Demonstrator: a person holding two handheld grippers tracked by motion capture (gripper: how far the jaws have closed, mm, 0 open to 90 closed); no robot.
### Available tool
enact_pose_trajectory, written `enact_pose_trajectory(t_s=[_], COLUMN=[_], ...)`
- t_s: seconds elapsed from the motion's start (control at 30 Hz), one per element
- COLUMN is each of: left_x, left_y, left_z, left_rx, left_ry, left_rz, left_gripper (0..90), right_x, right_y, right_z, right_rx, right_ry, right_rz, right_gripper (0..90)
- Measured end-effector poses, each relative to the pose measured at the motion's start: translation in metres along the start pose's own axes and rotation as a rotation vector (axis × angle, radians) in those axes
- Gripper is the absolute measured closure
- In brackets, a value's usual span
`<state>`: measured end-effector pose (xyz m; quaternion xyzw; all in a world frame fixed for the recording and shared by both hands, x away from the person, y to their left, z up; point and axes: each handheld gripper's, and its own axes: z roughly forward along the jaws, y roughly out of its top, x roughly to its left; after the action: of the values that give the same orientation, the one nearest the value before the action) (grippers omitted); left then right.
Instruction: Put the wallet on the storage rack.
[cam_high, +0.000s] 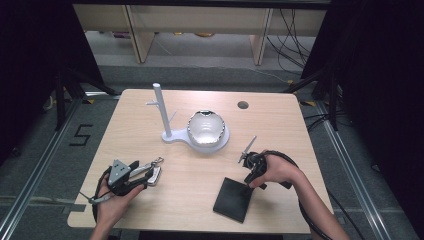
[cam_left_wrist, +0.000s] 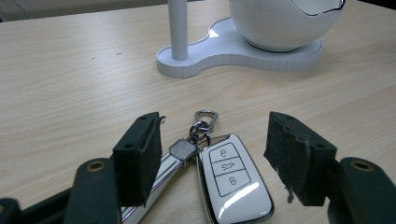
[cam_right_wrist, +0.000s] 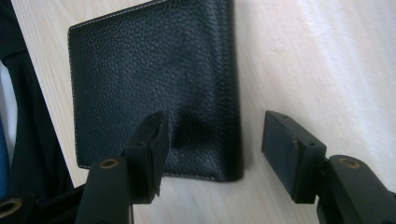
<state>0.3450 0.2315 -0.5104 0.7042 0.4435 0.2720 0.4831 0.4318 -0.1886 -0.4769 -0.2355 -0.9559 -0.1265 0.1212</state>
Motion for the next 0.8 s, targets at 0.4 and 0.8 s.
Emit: enact_pose_trajectory(t_s=[0.4,0.8], left_x=[0.001,0.003], left_y=[-0.002,-0.004], left_z=[0.0,0.001], left_rx=[-0.001,0.0], left_ry=[-0.005,-0.005], left_rz=[0.0,0.005], left_gripper=[35.6,35.9], right_x=[0.013,0.013], right_y=[0.014,0.016], right_z=[0.007,0.006], right_rx=[0.083,0.107], right_ry=[-0.052,-0.06], right_rz=[-0.027,-0.046], right_gripper=[51.3,64.3])
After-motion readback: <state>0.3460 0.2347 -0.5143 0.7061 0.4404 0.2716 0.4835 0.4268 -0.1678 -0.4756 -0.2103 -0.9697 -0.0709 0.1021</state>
